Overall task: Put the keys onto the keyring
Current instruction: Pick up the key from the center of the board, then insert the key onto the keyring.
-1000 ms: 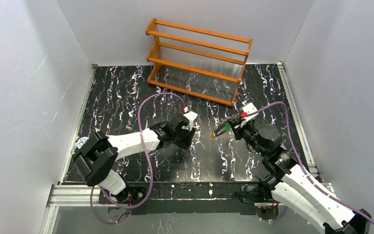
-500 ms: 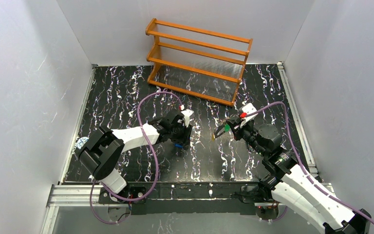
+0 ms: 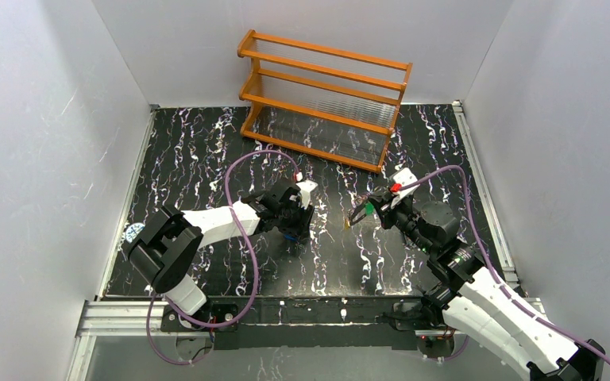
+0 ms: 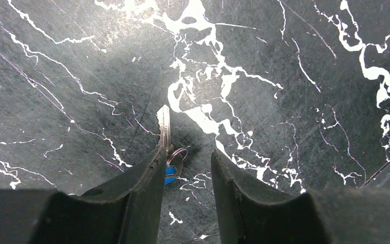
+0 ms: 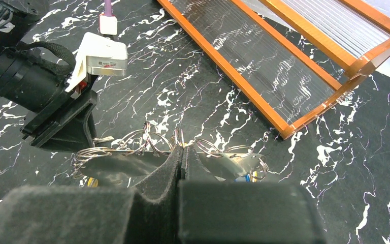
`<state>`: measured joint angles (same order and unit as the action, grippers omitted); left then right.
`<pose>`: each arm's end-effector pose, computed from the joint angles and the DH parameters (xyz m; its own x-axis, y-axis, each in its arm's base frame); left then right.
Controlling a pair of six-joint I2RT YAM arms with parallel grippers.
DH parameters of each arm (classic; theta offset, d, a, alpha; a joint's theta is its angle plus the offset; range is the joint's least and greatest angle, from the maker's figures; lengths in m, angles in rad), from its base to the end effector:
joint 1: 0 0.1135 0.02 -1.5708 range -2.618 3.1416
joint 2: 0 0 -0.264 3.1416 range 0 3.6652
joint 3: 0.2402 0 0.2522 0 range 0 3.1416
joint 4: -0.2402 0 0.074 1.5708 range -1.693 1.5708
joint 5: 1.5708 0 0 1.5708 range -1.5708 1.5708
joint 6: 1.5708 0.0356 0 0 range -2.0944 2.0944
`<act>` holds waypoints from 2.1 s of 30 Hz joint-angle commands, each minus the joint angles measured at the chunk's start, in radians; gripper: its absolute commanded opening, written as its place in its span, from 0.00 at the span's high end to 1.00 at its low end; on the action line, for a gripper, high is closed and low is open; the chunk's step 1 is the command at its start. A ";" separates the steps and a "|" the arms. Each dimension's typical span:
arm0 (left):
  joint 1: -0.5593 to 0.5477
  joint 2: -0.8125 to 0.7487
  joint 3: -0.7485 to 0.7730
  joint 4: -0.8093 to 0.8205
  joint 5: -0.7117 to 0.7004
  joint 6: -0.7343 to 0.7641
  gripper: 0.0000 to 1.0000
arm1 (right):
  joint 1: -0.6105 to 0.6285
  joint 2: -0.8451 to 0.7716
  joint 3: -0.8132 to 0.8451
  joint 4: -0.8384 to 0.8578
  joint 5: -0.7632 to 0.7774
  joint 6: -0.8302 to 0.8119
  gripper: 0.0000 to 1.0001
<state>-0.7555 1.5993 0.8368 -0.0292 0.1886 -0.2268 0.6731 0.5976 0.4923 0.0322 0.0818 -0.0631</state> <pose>0.2303 -0.2261 0.1740 -0.6777 0.3349 -0.6546 0.6332 0.7184 -0.2880 0.1276 0.0980 0.2880 -0.0218 -0.0978 -0.9950 -0.5601 0.8256 -0.0688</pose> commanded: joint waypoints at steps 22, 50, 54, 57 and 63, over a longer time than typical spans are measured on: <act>0.003 -0.051 -0.019 -0.046 -0.031 0.068 1.00 | -0.005 0.010 0.012 0.091 -0.032 -0.013 0.99; 0.005 -0.549 0.038 -0.143 0.012 0.138 1.00 | -0.003 0.373 0.155 0.096 -0.529 -0.122 0.99; 0.002 -0.566 -0.006 -0.063 0.101 0.112 1.00 | 0.008 0.405 0.152 0.122 -0.545 -0.126 0.99; -0.016 -0.570 -0.034 -0.021 0.102 0.104 1.00 | 0.035 0.419 0.143 0.140 -0.553 -0.136 0.99; -0.083 -0.530 -0.050 0.006 0.063 0.116 1.00 | 0.102 0.438 0.137 0.140 -0.505 -0.176 0.99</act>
<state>-0.7975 1.0554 0.7971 -0.0597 0.2466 -0.1131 0.7380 1.0340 0.5964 0.0917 -0.4297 -0.1997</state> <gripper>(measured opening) 0.007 0.029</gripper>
